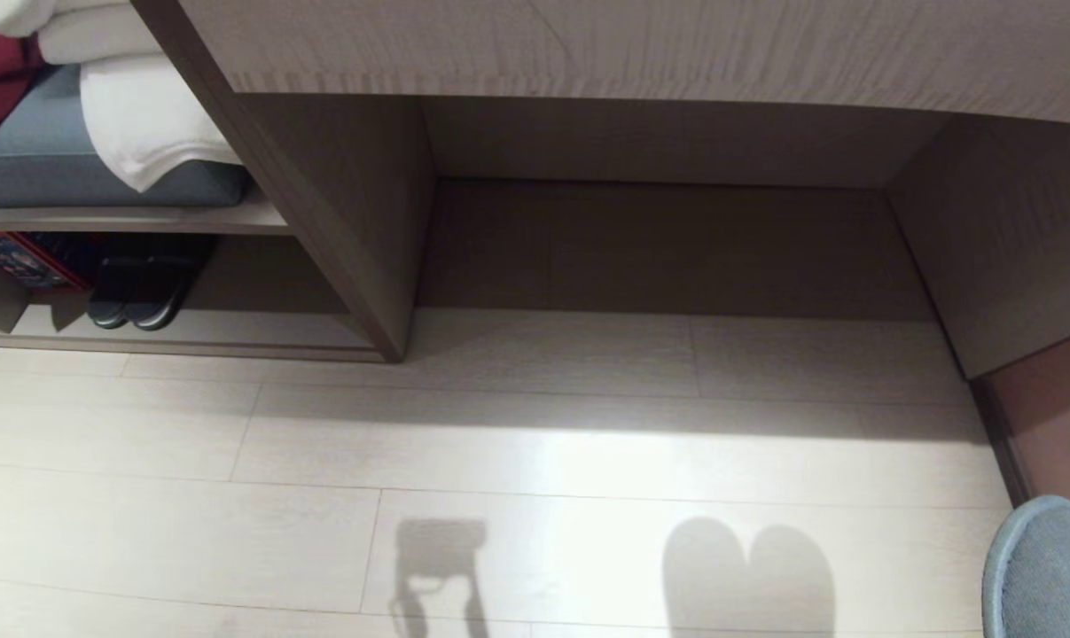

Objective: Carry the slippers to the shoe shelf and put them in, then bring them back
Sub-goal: Place the slippers into the shoe cabinet

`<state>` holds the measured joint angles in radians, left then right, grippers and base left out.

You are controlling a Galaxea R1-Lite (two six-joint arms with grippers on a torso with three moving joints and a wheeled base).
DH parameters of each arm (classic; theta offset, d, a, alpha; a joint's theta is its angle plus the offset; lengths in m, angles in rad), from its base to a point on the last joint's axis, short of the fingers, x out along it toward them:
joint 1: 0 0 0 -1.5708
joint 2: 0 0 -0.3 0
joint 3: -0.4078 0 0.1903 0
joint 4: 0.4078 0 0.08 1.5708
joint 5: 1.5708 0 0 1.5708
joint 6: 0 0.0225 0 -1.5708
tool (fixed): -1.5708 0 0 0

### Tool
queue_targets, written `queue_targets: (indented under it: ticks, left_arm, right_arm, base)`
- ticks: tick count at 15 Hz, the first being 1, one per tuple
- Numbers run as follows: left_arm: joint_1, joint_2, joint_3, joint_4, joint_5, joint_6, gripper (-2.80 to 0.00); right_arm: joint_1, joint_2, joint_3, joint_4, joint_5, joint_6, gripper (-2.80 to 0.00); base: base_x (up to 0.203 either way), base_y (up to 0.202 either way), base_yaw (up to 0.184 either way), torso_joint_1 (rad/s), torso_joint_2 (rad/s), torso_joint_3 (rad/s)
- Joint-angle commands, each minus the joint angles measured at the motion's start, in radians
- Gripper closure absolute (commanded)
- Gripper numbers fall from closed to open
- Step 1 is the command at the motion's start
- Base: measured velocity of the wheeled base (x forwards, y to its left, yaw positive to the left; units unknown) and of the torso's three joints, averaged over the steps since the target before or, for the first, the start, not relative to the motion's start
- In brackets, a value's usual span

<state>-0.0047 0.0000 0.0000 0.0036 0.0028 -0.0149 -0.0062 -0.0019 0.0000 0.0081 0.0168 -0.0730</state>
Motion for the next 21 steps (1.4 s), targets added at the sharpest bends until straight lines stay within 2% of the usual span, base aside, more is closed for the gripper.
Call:
queue_targets:
  ticks: [1,21]
  left_arm:
    - [0.000,0.000,0.002,-0.001,0.000,0.000,0.00]
    - [0.000,0.001,0.002,-0.001,0.000,0.000,0.00]
  right_arm:
    - [0.000,-0.001,0.002,0.000,0.000,-0.001,0.00]
    - [0.000,-0.001,0.000,-0.002,0.006,-0.007,0.00]
  base:
    - [0.000,0.000,0.000,0.002,0.00,0.207]
    - [0.000,0.000,0.000,0.002,0.00,0.199]
